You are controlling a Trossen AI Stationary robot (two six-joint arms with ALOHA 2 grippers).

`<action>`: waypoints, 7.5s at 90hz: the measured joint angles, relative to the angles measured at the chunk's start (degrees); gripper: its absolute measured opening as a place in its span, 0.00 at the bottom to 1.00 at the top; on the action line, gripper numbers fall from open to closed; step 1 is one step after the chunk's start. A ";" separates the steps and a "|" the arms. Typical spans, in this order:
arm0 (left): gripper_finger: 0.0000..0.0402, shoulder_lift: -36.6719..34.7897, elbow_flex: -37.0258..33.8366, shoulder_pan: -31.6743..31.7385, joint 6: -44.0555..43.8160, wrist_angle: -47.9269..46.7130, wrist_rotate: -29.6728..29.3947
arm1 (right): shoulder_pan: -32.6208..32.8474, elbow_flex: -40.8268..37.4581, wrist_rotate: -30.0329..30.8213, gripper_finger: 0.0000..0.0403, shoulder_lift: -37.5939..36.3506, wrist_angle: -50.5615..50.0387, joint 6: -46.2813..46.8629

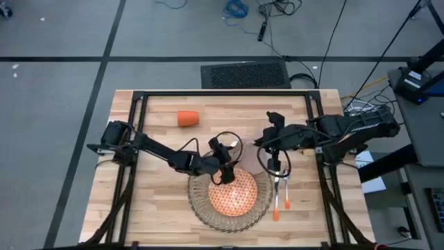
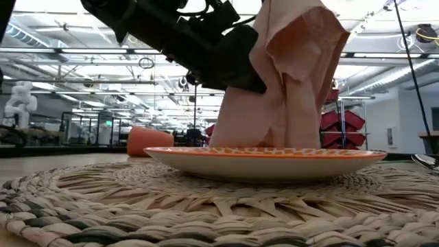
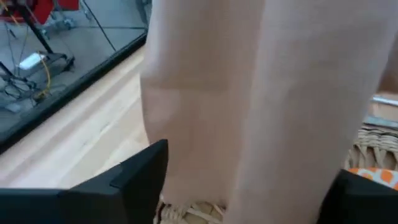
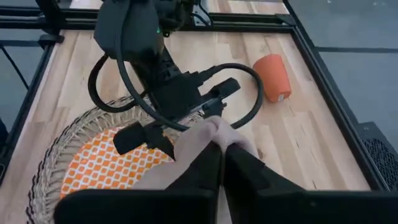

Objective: Set table place
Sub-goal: Fold the white napkin

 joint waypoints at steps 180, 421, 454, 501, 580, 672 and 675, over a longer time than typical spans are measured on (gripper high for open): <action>0.00 -15.11 54.45 9.72 -6.44 -83.98 17.53 | 10.55 -22.34 8.70 0.21 1.47 43.35 -8.28; 0.00 -11.18 54.37 7.87 -13.00 -81.67 30.53 | -0.28 -25.70 30.70 0.29 15.17 77.13 -28.55; 0.00 -11.20 54.37 7.82 -14.16 -84.03 30.48 | 2.58 -25.70 33.00 0.29 15.17 83.52 -36.14; 0.00 -11.22 54.39 10.02 -14.25 -86.47 28.84 | 7.92 -25.70 32.88 0.29 15.17 86.32 -39.91; 0.00 -11.22 54.39 9.94 -14.48 -87.20 30.68 | 8.55 -25.70 36.11 0.29 15.17 86.93 -44.13; 0.00 -11.22 54.39 9.81 -15.93 -81.04 34.49 | 6.89 -25.68 30.07 0.11 15.17 90.65 -45.27; 0.00 -11.22 54.39 9.81 -15.93 -80.24 35.14 | 6.77 -25.68 29.07 0.09 15.17 90.62 -45.07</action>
